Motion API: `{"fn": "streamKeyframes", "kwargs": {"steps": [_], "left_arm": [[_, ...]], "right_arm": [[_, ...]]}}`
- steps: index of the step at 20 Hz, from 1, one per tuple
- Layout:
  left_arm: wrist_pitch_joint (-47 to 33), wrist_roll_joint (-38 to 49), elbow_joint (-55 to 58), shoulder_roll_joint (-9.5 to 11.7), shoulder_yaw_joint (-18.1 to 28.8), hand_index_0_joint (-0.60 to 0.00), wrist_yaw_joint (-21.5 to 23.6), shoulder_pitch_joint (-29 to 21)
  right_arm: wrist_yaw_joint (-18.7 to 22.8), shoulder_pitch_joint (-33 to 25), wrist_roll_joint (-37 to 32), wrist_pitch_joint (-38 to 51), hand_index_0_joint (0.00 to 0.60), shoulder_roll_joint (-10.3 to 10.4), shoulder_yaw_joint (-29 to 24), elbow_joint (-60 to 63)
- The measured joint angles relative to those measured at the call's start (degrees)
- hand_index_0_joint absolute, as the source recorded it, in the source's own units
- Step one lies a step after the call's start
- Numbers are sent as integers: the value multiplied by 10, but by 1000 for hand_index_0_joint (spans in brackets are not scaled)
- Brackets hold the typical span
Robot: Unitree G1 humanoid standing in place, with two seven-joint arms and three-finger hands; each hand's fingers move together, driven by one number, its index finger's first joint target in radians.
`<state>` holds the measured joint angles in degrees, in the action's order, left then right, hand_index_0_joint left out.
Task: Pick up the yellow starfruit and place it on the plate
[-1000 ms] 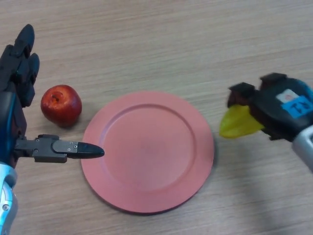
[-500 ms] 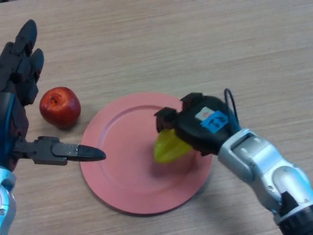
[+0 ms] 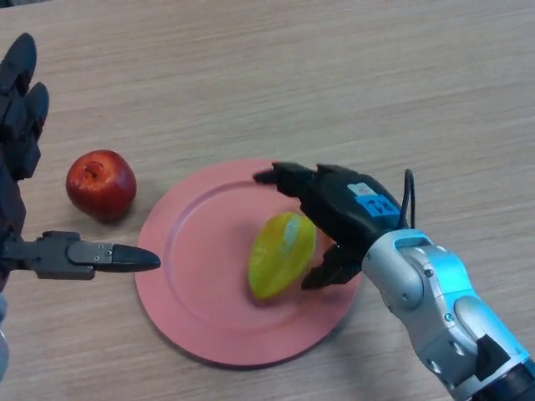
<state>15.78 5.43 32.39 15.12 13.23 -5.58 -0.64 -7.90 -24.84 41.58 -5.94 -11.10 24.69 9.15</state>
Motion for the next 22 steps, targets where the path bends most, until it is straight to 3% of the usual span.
{"fn": "streamKeyframes", "kwargs": {"steps": [3, 6, 10, 13, 15, 16, 18, 22], "left_arm": [[0, 0, 0, 0, 1, 0, 0, -8], [-10, -1, -12, 0, -7, 0, 1, -18], [-10, -2, -14, -2, -23, 0, 2, -10], [-10, -3, -24, -2, -26, 0, 3, -9], [-10, -3, -21, -2, -27, 0, 3, -7], [-10, -3, -18, -2, -26, 0, 3, -4], [-1, -3, 4, -5, -28, 0, 1, 7], [7, 0, 38, -7, -26, 0, -19, 21]], "right_arm": [[-1, 2, -66, -18, 0, 0, -10, -55], [-26, 23, -100, -48, 0, 3, -77, -129], [-76, 71, -216, -147, 0, 3, -171, -256], [-81, 122, -294, -150, 0, -6, -234, -329], [-65, 159, -375, -191, 0, -17, -261, -382], [-36, 174, -434, -227, 0, -19, -274, -417], [15, 185, -483, -230, 0, -21, -284, -448], [18, 198, -489, -230, 0, -25, -287, -485]]}}
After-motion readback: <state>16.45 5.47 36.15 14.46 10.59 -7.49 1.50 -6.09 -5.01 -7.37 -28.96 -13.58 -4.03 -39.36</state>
